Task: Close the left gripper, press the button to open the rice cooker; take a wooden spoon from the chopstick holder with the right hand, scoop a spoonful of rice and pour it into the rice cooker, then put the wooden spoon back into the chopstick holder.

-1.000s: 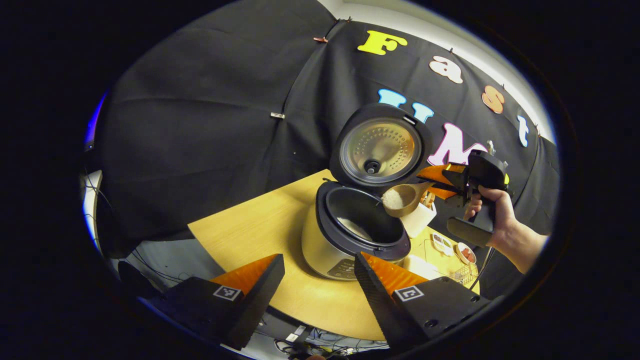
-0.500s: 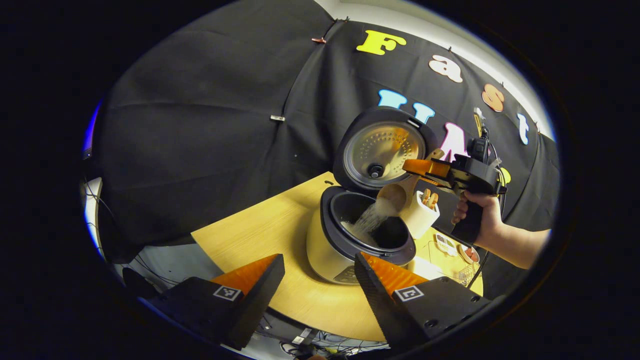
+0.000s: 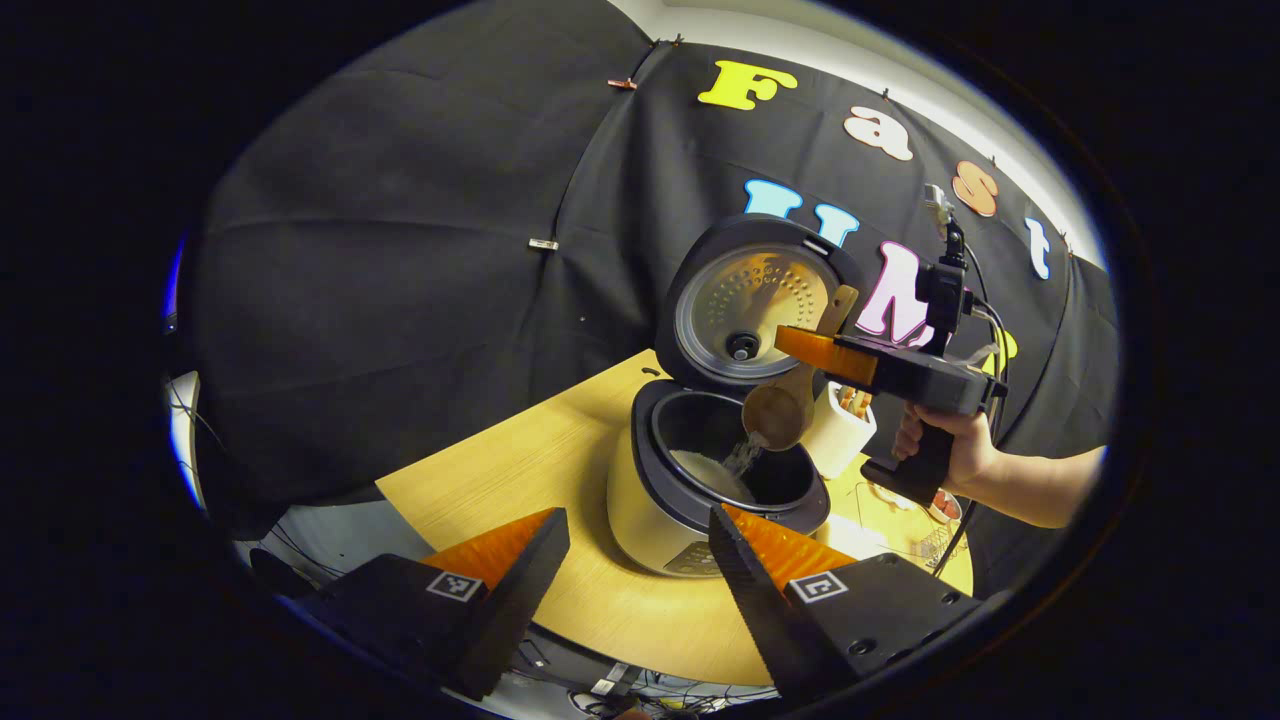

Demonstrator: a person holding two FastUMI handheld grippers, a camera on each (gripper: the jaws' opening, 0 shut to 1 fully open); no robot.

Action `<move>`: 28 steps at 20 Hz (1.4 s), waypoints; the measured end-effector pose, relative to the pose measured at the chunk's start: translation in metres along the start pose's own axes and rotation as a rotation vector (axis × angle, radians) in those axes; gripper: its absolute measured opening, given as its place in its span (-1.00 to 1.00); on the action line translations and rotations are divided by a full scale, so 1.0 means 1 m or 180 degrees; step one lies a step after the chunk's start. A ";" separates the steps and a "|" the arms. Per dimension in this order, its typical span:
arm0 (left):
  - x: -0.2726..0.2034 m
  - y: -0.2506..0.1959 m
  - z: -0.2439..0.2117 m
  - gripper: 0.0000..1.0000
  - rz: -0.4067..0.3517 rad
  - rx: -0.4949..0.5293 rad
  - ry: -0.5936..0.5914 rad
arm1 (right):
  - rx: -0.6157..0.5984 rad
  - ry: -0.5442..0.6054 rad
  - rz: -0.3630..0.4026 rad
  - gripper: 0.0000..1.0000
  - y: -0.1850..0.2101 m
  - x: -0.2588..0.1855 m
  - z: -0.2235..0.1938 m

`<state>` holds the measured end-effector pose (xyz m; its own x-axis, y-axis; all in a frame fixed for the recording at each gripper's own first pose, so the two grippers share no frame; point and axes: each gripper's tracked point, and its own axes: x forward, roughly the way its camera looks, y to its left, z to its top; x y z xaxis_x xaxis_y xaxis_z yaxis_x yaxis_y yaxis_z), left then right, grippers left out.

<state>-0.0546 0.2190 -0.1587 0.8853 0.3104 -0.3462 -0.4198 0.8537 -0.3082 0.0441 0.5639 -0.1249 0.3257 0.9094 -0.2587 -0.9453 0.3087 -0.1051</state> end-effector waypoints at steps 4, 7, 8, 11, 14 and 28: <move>0.000 -0.001 -0.003 0.91 0.0005 -0.0041 0.0022 | -0.0394 0.0011 0.0147 -0.72 0.015 -0.011 -0.009; -0.001 -0.001 -0.006 0.91 0.0021 0.0023 0.0045 | -0.0572 0.0080 0.0255 -0.72 0.027 -0.014 -0.022; -0.002 -0.003 -0.005 0.92 0.0019 0.0048 0.0036 | -0.0542 0.0099 0.0264 -0.72 0.028 -0.014 -0.021; -0.003 -0.009 -0.002 0.91 0.0003 0.0123 -0.0004 | -0.0229 0.0045 0.0152 -0.72 0.015 -0.017 -0.007; 0.000 -0.016 -0.008 0.84 -0.0020 0.0156 0.0054 | 0.0255 -0.0050 -0.0104 -0.72 -0.009 -0.030 0.019; 0.008 -0.119 -0.002 0.84 -0.0427 0.0340 0.0027 | 0.1106 -0.0400 -0.1506 -0.72 -0.194 -0.230 0.031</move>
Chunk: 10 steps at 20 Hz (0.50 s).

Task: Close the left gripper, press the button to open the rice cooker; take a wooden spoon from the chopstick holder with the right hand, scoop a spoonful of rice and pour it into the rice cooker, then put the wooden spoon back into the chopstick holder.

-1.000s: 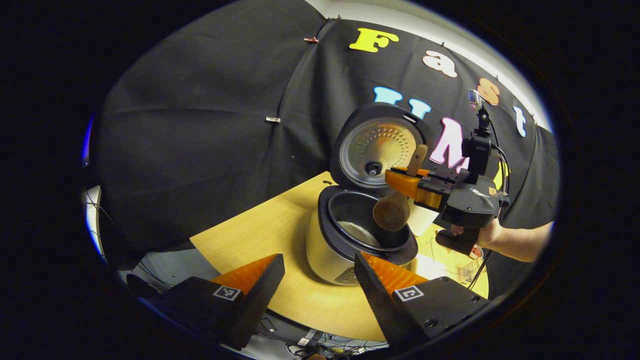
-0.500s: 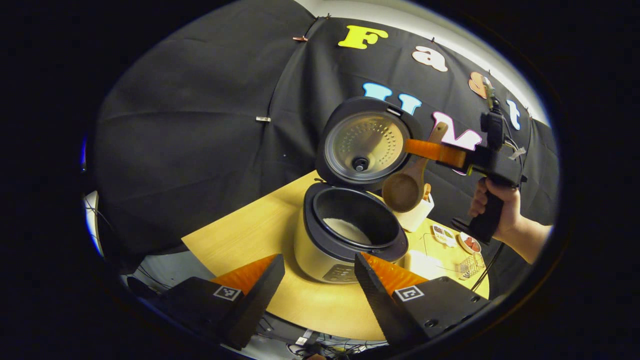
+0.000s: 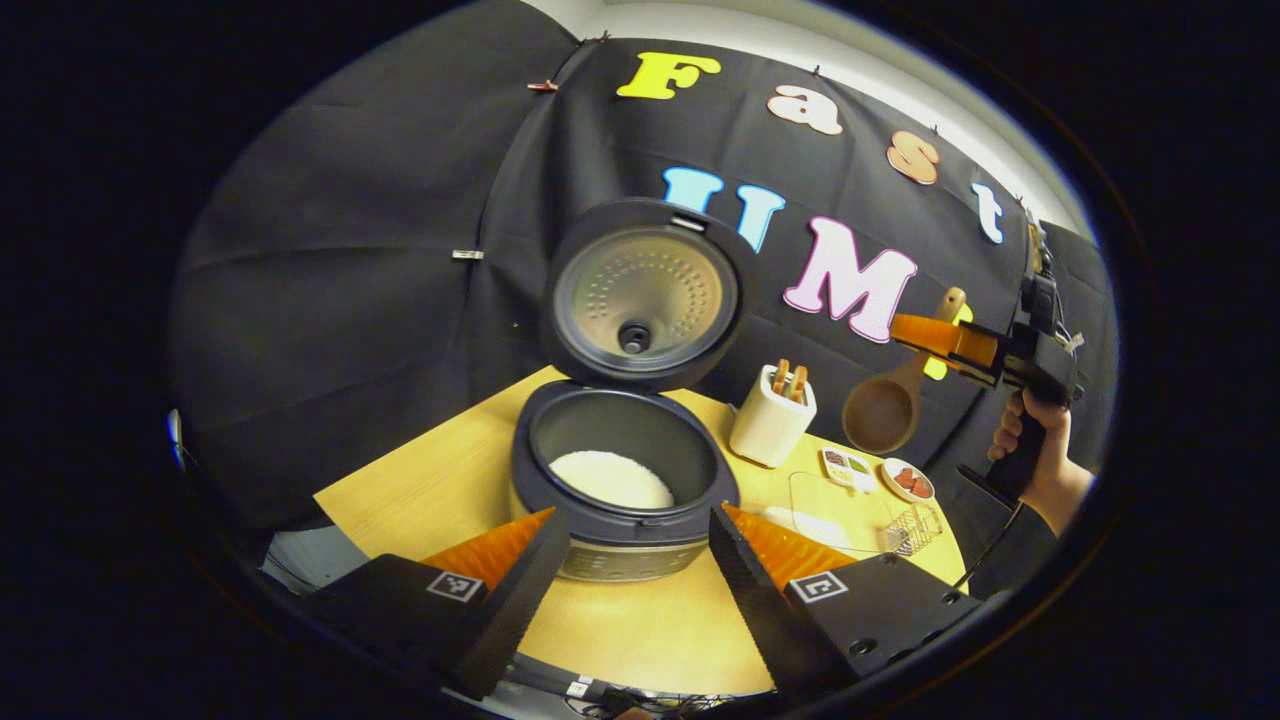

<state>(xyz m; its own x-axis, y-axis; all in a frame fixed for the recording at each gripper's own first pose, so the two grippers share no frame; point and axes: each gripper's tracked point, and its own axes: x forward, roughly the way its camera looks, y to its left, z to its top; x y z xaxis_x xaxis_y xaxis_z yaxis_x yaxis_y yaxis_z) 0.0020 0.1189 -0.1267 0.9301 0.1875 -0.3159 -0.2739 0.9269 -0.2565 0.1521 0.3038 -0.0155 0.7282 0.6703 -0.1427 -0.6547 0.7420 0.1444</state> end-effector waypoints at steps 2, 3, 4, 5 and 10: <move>0.004 -0.022 0.002 0.91 -0.0071 0.0012 0.0002 | 0.0179 -0.0009 -0.0335 -0.72 -0.055 -0.023 0.002; 0.007 -0.033 0.001 0.91 -0.0109 -0.0004 0.0015 | 0.0313 -0.0036 -0.0492 -0.73 -0.083 -0.036 0.003; 0.009 -0.044 0.000 0.90 -0.0151 -0.0029 0.0036 | 0.0435 -0.0060 -0.0642 -0.73 -0.108 -0.046 0.004; 0.011 -0.054 -0.001 0.91 -0.0187 -0.0051 0.0054 | 0.0528 -0.0073 -0.0790 -0.73 -0.133 -0.055 0.004; 0.018 -0.085 0.000 0.91 -0.0205 -0.0101 0.0080 | 0.1131 -0.0076 -0.1422 -0.72 -0.238 -0.100 -0.011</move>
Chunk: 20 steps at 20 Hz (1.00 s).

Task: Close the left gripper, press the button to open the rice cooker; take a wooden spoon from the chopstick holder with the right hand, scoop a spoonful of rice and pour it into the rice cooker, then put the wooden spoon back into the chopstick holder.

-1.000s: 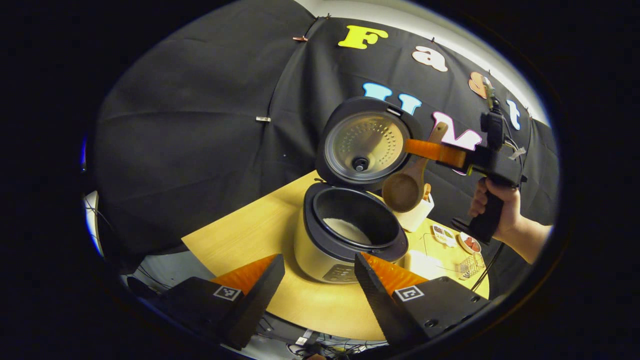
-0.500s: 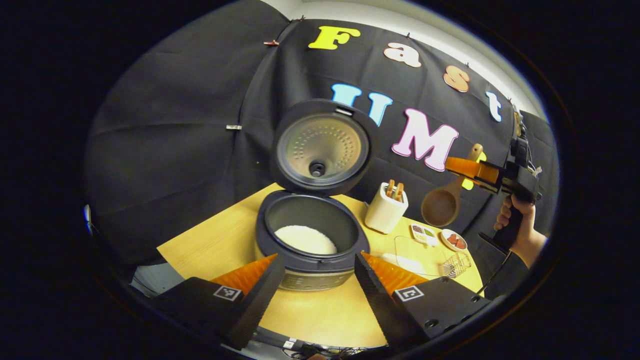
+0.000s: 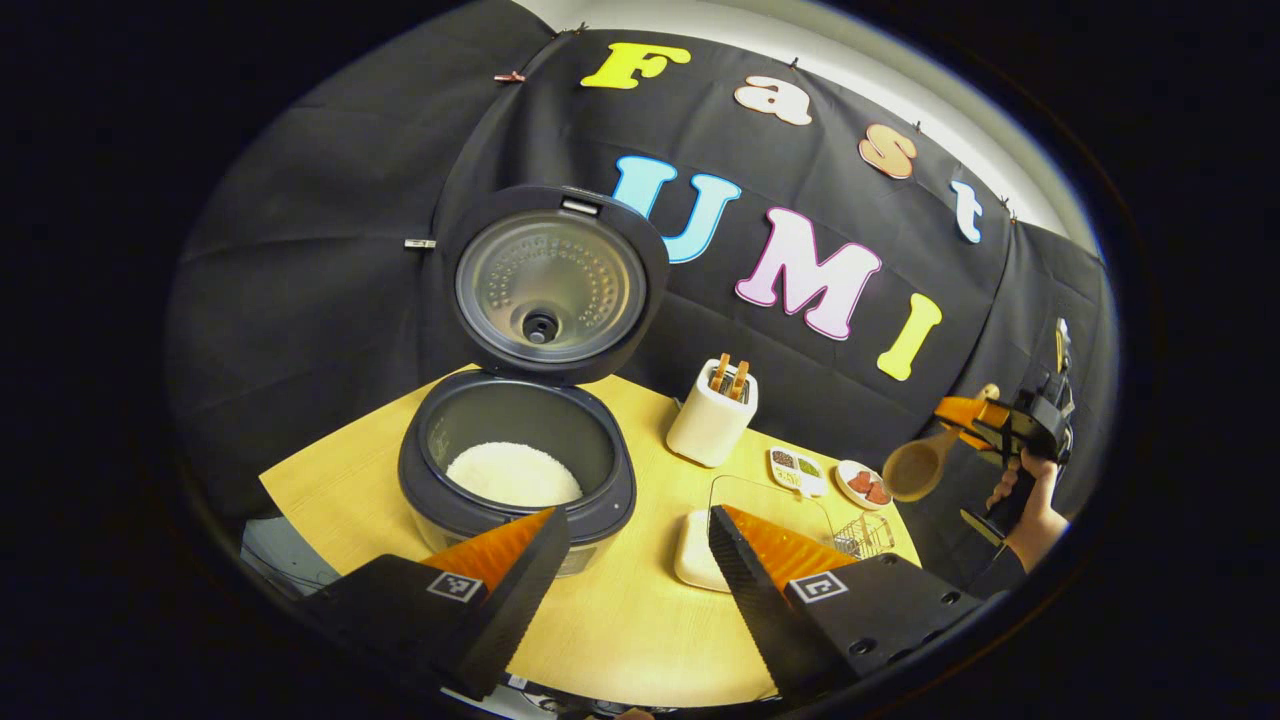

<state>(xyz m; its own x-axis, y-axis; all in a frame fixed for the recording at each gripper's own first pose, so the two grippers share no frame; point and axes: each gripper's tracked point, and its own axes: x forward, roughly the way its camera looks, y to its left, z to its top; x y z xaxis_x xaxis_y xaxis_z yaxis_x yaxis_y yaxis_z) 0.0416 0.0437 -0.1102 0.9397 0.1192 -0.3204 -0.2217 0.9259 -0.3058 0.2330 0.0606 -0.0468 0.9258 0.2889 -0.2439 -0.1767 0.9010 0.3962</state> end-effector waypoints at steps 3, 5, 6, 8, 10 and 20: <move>0.008 -0.010 -0.003 0.91 0.0057 -0.0096 0.0046 | 0.0102 -0.0033 -0.0302 -0.72 -0.058 0.007 0.003; 0.010 -0.014 -0.002 0.91 0.0118 -0.0131 0.0055 | 0.0164 0.0012 -0.0446 -0.72 -0.088 0.011 -0.003; 0.010 -0.015 0.000 0.91 0.0160 -0.0133 0.0045 | 0.0190 0.0047 -0.0515 -0.72 -0.103 0.014 -0.009; 0.012 -0.020 0.002 0.91 0.0248 -0.0129 0.0043 | 0.0204 0.0099 -0.0605 -0.72 -0.128 0.025 -0.019; 0.012 -0.025 0.006 0.91 0.0344 -0.0106 0.0017 | 0.0213 0.0155 -0.0657 -0.72 -0.145 0.036 -0.030; 0.012 -0.055 0.042 0.91 0.0546 -0.0127 -0.0237 | 0.0190 0.0638 -0.0786 -0.72 -0.186 0.079 -0.112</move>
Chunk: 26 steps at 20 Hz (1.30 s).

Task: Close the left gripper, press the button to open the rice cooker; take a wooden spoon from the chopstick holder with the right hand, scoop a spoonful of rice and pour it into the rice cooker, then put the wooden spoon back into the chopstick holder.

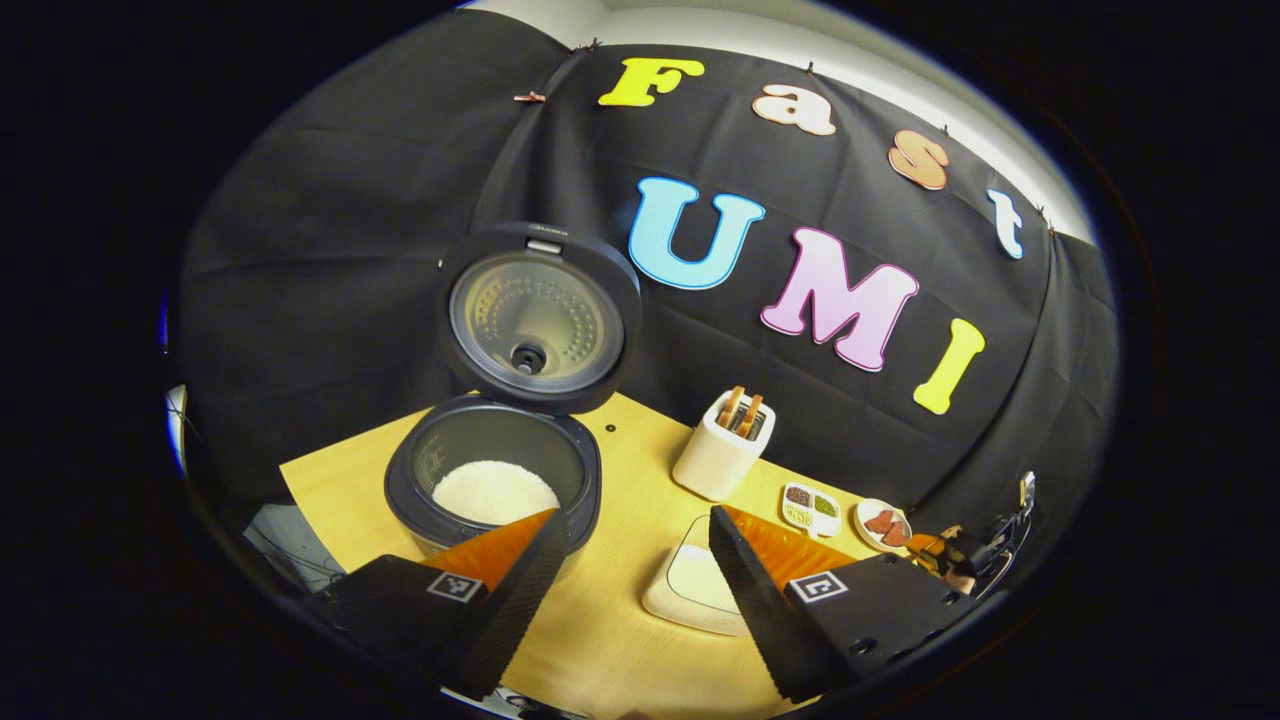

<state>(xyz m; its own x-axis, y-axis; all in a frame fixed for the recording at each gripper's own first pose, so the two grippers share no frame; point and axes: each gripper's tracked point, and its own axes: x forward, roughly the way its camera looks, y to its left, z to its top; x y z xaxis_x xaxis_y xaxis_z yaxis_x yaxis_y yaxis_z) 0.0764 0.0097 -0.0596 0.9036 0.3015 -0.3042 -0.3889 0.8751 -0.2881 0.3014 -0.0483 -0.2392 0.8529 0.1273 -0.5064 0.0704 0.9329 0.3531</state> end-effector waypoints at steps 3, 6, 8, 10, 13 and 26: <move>-0.003 0.003 0.031 0.91 0.0081 -0.0045 -0.0199 | -0.0089 0.0132 -0.0036 -0.72 -0.005 0.010 -0.016; -0.005 0.010 0.069 0.91 0.0160 0.0092 -0.0506 | -0.0015 0.0137 -0.0019 -0.67 -0.005 0.007 -0.018; -0.005 0.017 0.096 0.90 0.0197 0.0364 -0.0743 | -0.0049 0.0101 -0.0088 -0.55 -0.009 -0.004 -0.013; -0.006 0.023 0.124 0.91 0.0218 0.0709 -0.0989 | -0.0156 -0.0010 -0.0139 -0.22 -0.006 -0.021 -0.005; -0.007 0.034 0.165 0.90 0.0236 0.1049 -0.1343 | -0.0370 -0.0252 -0.0236 0.69 -0.001 -0.063 0.012; 0.042 0.105 0.227 0.89 -0.0147 0.1022 -0.1676 | -0.0616 -0.0896 -0.0598 0.97 0.025 -0.265 -0.031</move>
<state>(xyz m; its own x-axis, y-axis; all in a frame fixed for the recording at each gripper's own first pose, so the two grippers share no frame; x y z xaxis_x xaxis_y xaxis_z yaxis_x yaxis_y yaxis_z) 0.1138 0.2001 0.1034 0.9173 0.3353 0.2147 -0.3478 0.9373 0.0222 0.0612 -0.0484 -0.1212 0.9449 -0.1242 -0.3028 0.1629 0.9809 0.1063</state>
